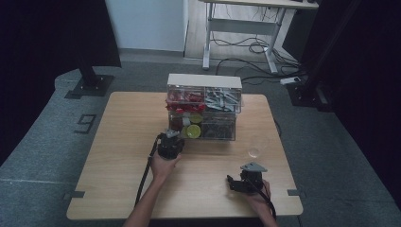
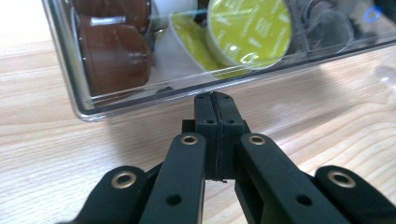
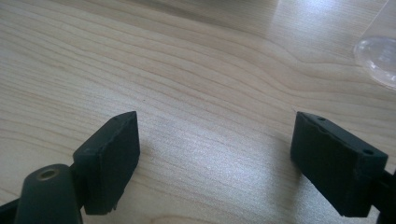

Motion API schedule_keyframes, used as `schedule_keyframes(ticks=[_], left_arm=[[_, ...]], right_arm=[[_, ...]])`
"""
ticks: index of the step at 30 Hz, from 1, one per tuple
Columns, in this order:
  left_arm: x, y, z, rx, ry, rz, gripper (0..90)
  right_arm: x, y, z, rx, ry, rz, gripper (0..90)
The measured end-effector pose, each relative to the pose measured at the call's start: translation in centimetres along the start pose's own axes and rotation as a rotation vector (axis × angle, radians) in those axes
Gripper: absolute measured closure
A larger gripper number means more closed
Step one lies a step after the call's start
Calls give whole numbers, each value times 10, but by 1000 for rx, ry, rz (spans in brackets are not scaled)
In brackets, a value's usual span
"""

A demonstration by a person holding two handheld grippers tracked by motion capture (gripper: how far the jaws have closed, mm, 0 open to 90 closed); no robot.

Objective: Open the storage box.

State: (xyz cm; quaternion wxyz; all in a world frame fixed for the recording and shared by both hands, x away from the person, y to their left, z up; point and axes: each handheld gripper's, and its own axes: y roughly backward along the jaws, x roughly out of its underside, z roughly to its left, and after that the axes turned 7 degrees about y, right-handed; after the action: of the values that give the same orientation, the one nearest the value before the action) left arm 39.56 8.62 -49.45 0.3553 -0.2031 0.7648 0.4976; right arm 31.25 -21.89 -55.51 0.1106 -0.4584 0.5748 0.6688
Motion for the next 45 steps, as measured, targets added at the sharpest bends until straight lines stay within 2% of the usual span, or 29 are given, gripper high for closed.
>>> schedule_keyframes(ticks=[3,18,27,33,45], left_arm=[[-4,3,-2,4,0,-20,900],[-15,12,-9,5,-24,-33,900],[-30,22,-12,8,-28,-59,900],[-40,25,-14,20,-15,-76,900],[-49,26,-12,22,-2,-85,900]], right_arm=[[0,0,0,0,-1,0,158],[0,0,0,-1,2,-1,158],[0,0,0,-3,2,-1,158],[0,0,-1,-4,3,-1,159],[0,0,-1,-6,6,-2,160]])
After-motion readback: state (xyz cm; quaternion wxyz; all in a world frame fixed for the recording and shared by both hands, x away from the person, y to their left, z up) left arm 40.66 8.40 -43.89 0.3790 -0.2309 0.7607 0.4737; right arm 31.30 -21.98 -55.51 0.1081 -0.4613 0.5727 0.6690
